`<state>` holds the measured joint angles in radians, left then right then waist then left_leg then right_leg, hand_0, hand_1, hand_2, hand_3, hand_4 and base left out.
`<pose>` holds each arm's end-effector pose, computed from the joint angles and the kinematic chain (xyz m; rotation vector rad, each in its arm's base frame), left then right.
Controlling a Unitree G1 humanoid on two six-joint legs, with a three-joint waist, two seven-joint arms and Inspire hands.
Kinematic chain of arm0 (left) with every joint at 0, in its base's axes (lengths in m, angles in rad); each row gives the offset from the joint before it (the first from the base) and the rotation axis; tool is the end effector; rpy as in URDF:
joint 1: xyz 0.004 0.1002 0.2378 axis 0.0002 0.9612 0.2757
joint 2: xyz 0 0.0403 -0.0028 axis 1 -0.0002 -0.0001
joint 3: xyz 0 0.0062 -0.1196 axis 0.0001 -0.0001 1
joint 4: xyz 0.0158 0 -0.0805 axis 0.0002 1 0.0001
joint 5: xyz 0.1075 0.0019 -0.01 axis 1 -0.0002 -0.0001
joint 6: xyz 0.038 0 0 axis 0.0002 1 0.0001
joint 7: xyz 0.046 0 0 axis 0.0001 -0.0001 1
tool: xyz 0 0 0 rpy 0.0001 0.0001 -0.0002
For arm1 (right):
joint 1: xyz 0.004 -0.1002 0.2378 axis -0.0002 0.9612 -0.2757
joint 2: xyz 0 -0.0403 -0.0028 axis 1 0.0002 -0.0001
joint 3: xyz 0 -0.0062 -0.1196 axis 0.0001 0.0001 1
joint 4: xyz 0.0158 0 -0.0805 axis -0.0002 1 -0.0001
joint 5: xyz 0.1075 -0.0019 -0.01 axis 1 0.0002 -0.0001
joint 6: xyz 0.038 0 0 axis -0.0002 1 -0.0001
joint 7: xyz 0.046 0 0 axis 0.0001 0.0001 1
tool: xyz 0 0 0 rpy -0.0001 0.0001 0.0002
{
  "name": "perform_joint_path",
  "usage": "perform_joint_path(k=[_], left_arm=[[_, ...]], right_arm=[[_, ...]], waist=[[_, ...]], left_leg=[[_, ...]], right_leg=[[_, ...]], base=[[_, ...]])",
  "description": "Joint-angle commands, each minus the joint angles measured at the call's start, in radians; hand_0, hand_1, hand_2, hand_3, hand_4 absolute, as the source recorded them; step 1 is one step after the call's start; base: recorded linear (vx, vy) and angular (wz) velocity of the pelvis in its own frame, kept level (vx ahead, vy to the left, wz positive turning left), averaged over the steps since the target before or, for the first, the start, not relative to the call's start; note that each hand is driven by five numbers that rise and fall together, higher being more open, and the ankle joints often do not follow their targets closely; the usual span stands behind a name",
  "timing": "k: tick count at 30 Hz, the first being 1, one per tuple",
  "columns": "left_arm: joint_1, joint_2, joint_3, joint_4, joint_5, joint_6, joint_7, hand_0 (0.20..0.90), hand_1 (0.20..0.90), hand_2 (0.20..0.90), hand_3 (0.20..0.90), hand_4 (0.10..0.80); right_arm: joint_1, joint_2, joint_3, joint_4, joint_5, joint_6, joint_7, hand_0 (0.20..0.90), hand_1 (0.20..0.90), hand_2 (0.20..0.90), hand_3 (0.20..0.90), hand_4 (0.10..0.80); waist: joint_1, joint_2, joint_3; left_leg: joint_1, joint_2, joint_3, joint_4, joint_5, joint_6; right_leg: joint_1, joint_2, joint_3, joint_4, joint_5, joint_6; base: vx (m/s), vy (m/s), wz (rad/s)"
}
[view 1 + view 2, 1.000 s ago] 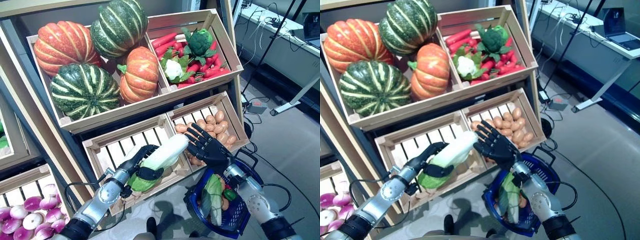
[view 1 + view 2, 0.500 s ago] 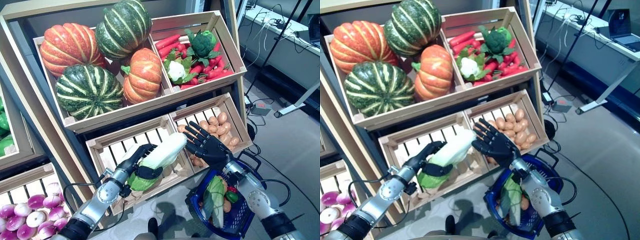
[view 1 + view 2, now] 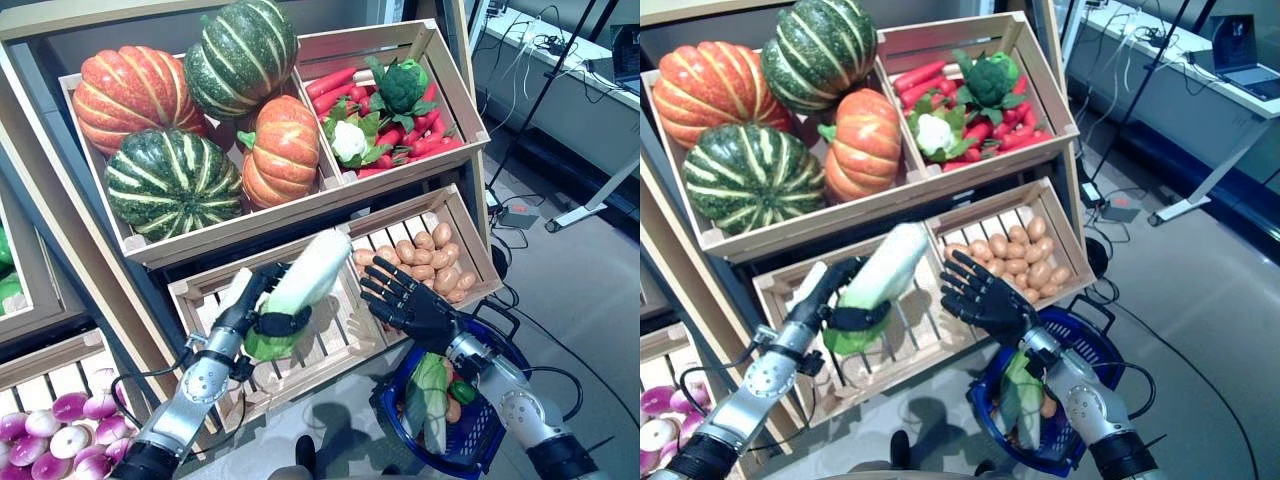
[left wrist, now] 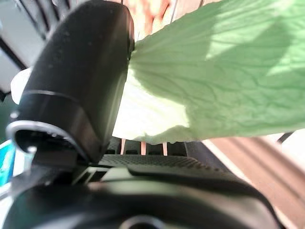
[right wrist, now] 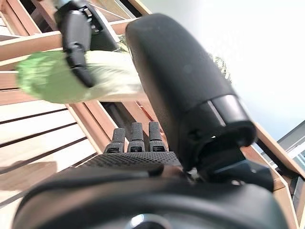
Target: Put vegetables into the basket
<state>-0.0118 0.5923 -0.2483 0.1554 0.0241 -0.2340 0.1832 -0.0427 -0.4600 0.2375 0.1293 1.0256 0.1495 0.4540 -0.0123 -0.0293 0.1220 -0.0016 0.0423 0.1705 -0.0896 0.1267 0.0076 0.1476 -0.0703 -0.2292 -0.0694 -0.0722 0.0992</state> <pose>0.2049 0.2325 0.0238 0.5986 -0.0707 -0.0919 0.2116 -0.2031 0.0097 0.6125 0.2410 0.5899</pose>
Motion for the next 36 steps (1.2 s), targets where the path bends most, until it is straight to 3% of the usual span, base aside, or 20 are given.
perform_joint_path(k=[1, 10, 36], left_arm=[[-0.143, -0.022, 0.047, -0.058, -0.017, -0.133, 0.064, 0.3, 0.3, 0.3, 0.3, 0.4], [-0.154, -0.027, 0.045, -0.051, -0.029, -0.132, 0.046, 0.3, 0.3, 0.3, 0.3, 0.4], [-0.231, -0.04, -0.195, -0.081, -0.045, -0.08, -0.168, 0.3, 0.3, 0.3, 0.3, 0.4]], right_arm=[[-0.055, 0.018, -0.023, -0.115, 0.015, -0.051, 0.092, 0.9, 0.9, 0.9, 0.9, 0.8], [-0.067, 0.02, -0.017, -0.112, 0.026, -0.043, 0.105, 0.9, 0.9, 0.9, 0.9, 0.8], [-0.18, 0.065, 0.081, -0.125, -0.046, -0.169, 0.0, 0.9, 0.9, 0.9, 0.9, 0.8]], waist=[[0.008, -0.014, -0.056], [0.007, -0.013, -0.054], [-0.001, -0.008, -0.051]], left_leg=[[0.093, 0.022, -0.005, 0.008, -0.153, -0.044], [0.091, 0.024, -0.008, 0.01, -0.151, -0.047], [0.108, 0.026, 0.002, 0.007, -0.159, -0.042]], right_leg=[[-0.059, -0.025, 0.004, -0.003, 0.081, 0.018], [-0.059, -0.024, 0.008, -0.002, 0.079, 0.017], [-0.05, -0.024, 0.019, 0.0, 0.073, 0.027]], base=[[0.0, 0.0, 0.0], [0.0, 0.0, 0.0], [0.0, 0.0, 0.0]])
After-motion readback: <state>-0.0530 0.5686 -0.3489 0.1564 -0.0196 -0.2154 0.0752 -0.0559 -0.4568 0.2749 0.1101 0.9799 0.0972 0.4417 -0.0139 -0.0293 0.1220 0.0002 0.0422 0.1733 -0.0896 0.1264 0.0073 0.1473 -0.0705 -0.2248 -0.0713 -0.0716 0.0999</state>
